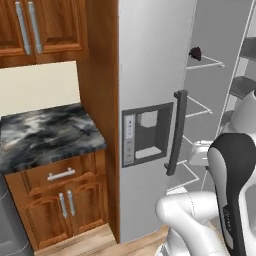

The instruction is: Retrieve the butter from the fridge and place it on a plate on the dining table. Then retrieve the butter knife by the fridge and place it near the plate.

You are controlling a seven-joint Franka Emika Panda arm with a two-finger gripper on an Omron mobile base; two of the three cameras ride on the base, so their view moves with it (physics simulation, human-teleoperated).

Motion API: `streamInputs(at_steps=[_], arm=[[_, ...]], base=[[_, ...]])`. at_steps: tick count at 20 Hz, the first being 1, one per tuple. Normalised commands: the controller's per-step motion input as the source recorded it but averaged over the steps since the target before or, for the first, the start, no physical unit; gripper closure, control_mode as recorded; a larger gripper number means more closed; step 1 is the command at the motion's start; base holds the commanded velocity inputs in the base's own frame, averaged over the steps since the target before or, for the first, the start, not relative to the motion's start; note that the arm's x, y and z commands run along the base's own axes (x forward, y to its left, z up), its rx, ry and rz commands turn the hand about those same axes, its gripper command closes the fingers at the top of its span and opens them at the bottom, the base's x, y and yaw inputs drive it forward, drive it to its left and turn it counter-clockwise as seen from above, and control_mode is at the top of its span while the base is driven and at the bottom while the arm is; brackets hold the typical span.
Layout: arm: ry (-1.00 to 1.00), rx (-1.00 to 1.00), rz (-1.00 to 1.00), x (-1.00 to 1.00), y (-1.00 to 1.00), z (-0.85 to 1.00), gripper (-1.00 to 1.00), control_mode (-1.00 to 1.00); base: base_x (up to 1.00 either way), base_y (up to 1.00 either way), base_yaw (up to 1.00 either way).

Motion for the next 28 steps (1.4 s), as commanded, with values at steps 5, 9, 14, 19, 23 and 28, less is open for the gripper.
streamInputs(at_steps=[5,9,14,19,23,28], arm=[[0.0,0.0,0.0,0.0,0.0,0.0,1.0,1.0],[0.0,0.0,0.0,0.0,0.0,0.0,1.0,1.0],[0.0,0.0,0.0,0.0,0.0,0.0,1.0,1.0],[0.0,0.0,0.0,0.0,0.0,0.0,1.0,1.0],[0.0,0.0,0.0,0.0,0.0,0.0,1.0,1.0],[0.0,0.0,0.0,0.0,0.0,0.0,1.0,1.0]], base=[[-0.05,0.0,-0.39],[-0.22,0.0,-0.44],[-0.11,0.0,-0.49],[0.0,0.0,-0.56],[-0.05,0.0,-0.57],[-0.06,0.0,-0.57]])
